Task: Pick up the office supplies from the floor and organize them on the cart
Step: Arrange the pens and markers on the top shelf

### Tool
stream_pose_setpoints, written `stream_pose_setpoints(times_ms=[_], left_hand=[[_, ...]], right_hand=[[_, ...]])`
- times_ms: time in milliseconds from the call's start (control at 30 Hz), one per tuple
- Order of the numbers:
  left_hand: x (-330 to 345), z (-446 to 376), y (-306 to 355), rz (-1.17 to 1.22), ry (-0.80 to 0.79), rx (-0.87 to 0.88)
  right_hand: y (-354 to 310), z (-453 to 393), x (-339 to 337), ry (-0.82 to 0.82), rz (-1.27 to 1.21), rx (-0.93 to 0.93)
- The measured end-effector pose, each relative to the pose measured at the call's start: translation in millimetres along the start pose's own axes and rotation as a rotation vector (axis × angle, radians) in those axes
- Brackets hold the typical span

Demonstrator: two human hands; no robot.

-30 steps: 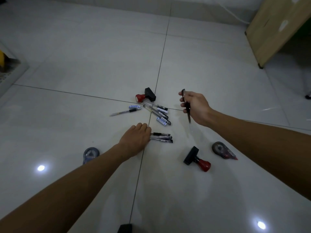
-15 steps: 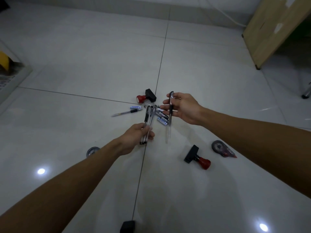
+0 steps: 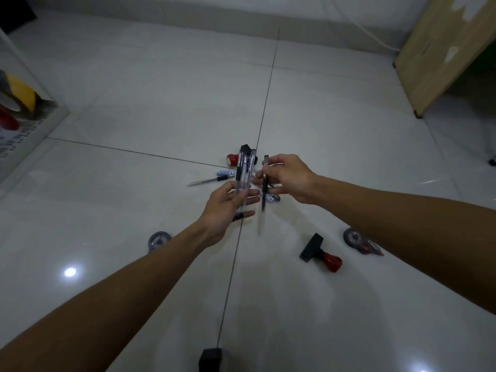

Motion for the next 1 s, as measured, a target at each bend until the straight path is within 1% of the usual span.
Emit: stream_pose_setpoints(times_ms=[233,533,667,767,833,867,900,967,1000], left_hand=[[-6,6,3,-0.051,0.09,0.035],[-5,13,-5,-0.028,0.02,-0.005],[-8,13,-6,-0.028,0.013,-0.004],[-9,10,-2,-0.015,0.015,0.019],[-12,4,2,-0.008,0.029,0.033],[-14,2,3,0.007,0.041,0.043],[-17,-1,5,0.032,0.056,0.052],[-26,-5,3,0.097,0.09,0.048],[-30,-7,1,0.124,0.102,0.038]], right_hand=[[-8,6,3,-0.042,0.118,-0.026],[-10,-4,13,-0.032,0.209,-0.048],[-10,-13,18,-0.079,0.256,-0.069],[-23,-27,19,-0.128,0.281,-0.114],[-29,-40,13,-0.133,0.293,-0.12],[-30,-48,5,-0.13,0.359,-0.131],[-30,-56,-3,-0.125,0.487,-0.152],[-21,-68,-21,-0.121,0.847,-0.175],[-12,-71,-29,-0.122,1.012,-0.157]])
Point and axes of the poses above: each hand's wrist, its own z-axis away from the middle knuckle, its own x-axis out of the palm, y = z × x, the point moved 10 cm from there along -z, towards the middle knuckle, and after that the axes turned 13 degrees about -x, right-handed, at the moved point
